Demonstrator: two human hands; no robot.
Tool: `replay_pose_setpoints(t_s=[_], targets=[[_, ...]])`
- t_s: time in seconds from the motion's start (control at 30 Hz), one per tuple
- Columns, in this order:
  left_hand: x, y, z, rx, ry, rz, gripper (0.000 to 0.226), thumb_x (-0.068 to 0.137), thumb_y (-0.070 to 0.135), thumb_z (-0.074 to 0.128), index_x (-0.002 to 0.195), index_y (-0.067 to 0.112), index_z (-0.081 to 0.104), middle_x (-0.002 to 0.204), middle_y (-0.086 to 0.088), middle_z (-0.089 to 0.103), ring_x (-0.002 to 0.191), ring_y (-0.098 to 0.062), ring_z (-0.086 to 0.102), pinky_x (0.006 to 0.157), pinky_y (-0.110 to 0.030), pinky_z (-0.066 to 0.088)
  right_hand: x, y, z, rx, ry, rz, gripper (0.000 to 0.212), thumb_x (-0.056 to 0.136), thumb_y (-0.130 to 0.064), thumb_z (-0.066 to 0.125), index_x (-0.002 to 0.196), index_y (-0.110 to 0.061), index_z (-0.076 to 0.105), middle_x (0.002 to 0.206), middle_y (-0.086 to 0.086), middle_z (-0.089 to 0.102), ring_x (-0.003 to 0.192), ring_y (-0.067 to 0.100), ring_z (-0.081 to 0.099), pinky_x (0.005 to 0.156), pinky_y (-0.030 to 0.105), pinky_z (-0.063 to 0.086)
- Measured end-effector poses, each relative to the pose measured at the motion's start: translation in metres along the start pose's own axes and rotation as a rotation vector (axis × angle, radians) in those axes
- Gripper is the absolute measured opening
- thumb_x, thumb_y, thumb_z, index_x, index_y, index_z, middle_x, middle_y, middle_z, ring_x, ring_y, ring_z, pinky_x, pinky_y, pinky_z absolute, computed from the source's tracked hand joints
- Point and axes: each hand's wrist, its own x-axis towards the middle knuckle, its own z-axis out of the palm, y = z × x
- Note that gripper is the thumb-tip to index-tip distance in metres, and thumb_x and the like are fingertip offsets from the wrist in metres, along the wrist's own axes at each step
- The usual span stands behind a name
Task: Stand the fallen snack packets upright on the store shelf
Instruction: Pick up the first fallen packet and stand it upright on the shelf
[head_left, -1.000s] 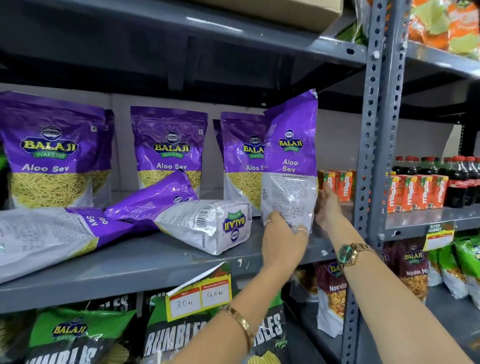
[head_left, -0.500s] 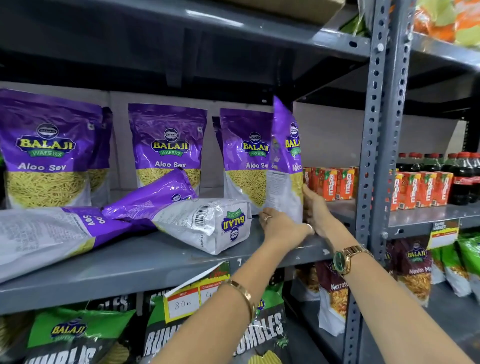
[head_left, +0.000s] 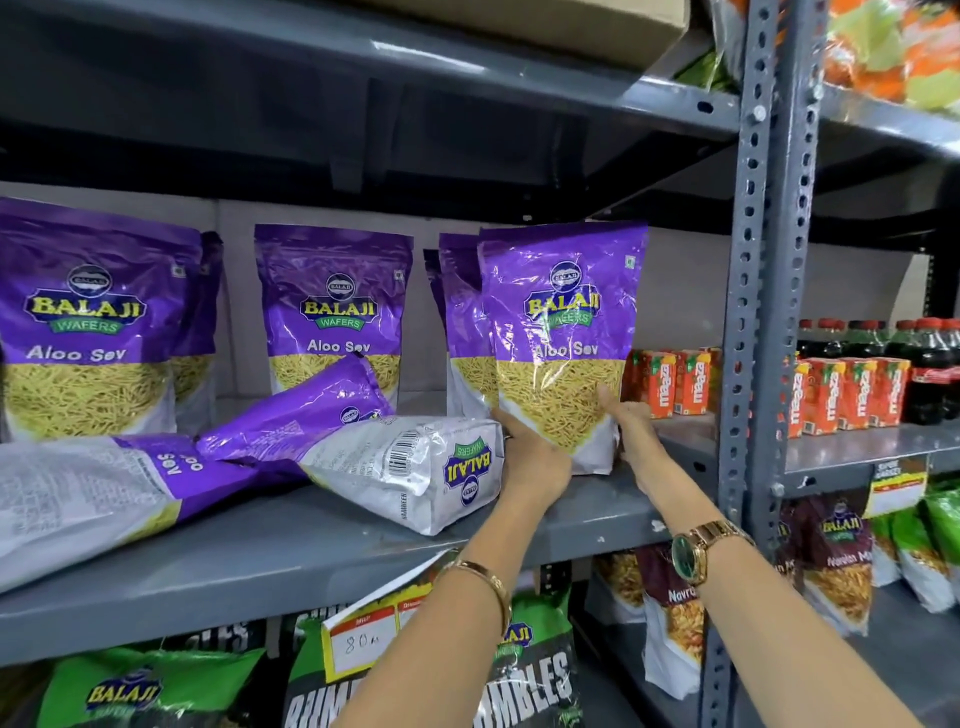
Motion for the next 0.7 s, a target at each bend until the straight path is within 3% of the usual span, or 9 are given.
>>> replay_pose_setpoints(t_s=[0.07, 0.1, 0.17, 0.23, 0.3, 0.4, 0.53, 0.7], targets=[[0.001, -0.001, 0.001, -0.009, -0.01, -0.012, 0.095, 0.085, 0.007, 0.049, 0.136, 0.008, -0.032, 0.154, -0.02, 0.015, 0.127, -0.033, 0.04, 0.087, -0.027, 0.036, 0.002, 0.0, 0.0, 0.044, -0.009, -0.011, 0.064, 0.089, -0.036, 0.05, 0.128, 0.013, 0.039, 0.139, 0.032, 0.04, 0.125, 0.043, 0.042, 0.109, 0.05, 0.031], [0.002, -0.001, 0.002, 0.0, -0.021, -0.031, 0.098, 0.085, 0.011, 0.051, 0.136, 0.01, -0.033, 0.154, -0.02, 0.013, 0.128, -0.034, 0.039, 0.09, -0.029, 0.037, 0.003, 0.001, 0.0, 0.043, -0.017, -0.012, 0.063, 0.092, -0.035, 0.045, 0.129, 0.015, 0.036, 0.14, 0.031, 0.038, 0.127, 0.043, 0.04, 0.11, 0.048, 0.029], [0.003, -0.002, 0.003, 0.034, -0.058, -0.07, 0.105, 0.083, 0.02, 0.055, 0.134, 0.015, -0.037, 0.157, -0.015, 0.002, 0.137, -0.033, 0.028, 0.105, -0.036, 0.032, 0.001, 0.002, 0.0, 0.057, -0.076, 0.03, 0.058, 0.094, -0.037, 0.039, 0.132, 0.007, 0.038, 0.138, 0.013, 0.046, 0.126, 0.026, 0.045, 0.105, 0.033, 0.033], [0.002, 0.0, 0.002, 0.063, -0.106, -0.102, 0.112, 0.078, 0.024, 0.057, 0.131, 0.019, -0.041, 0.157, -0.01, -0.012, 0.142, -0.031, 0.016, 0.111, -0.038, 0.024, 0.002, 0.005, 0.0, 0.077, -0.135, 0.052, 0.053, 0.094, -0.04, 0.038, 0.134, -0.006, 0.04, 0.141, 0.005, 0.046, 0.126, 0.016, 0.043, 0.104, 0.029, 0.032], [-0.001, 0.001, 0.002, 0.1, -0.141, -0.125, 0.119, 0.072, 0.029, 0.06, 0.127, 0.022, -0.045, 0.156, -0.007, -0.02, 0.143, -0.03, 0.012, 0.113, -0.04, 0.021, 0.003, 0.007, -0.003, 0.08, -0.129, 0.055, 0.051, 0.094, -0.04, 0.038, 0.136, -0.01, 0.039, 0.145, 0.006, 0.042, 0.132, 0.018, 0.039, 0.11, 0.03, 0.029], [-0.009, 0.002, 0.005, 0.159, -0.157, -0.111, 0.132, 0.066, 0.044, 0.068, 0.121, 0.024, -0.05, 0.154, -0.002, -0.025, 0.144, -0.029, 0.002, 0.116, -0.042, 0.012, -0.002, 0.003, -0.006, 0.08, -0.119, 0.116, 0.05, 0.094, -0.042, 0.036, 0.134, -0.013, 0.042, 0.144, 0.005, 0.044, 0.132, 0.021, 0.041, 0.103, 0.028, 0.032], [-0.023, 0.0, 0.008, 0.175, -0.163, -0.074, 0.128, 0.07, 0.048, 0.065, 0.126, 0.02, -0.046, 0.153, -0.005, -0.028, 0.143, -0.028, -0.013, 0.116, -0.042, -0.001, -0.017, -0.003, -0.011, 0.024, -0.127, 0.144, 0.053, 0.094, -0.045, 0.029, 0.137, -0.015, 0.039, 0.148, 0.005, 0.039, 0.135, 0.02, 0.036, 0.095, 0.024, 0.03], [-0.048, 0.004, 0.005, 0.171, -0.179, -0.002, 0.119, 0.076, 0.044, 0.062, 0.132, 0.014, -0.039, 0.153, -0.01, -0.028, 0.142, -0.027, -0.021, 0.116, -0.041, -0.006, -0.034, -0.009, -0.019, -0.019, -0.068, 0.161, 0.056, 0.094, -0.046, 0.029, 0.137, -0.011, 0.037, 0.148, 0.008, 0.039, 0.135, 0.023, 0.036, 0.098, 0.027, 0.03]])
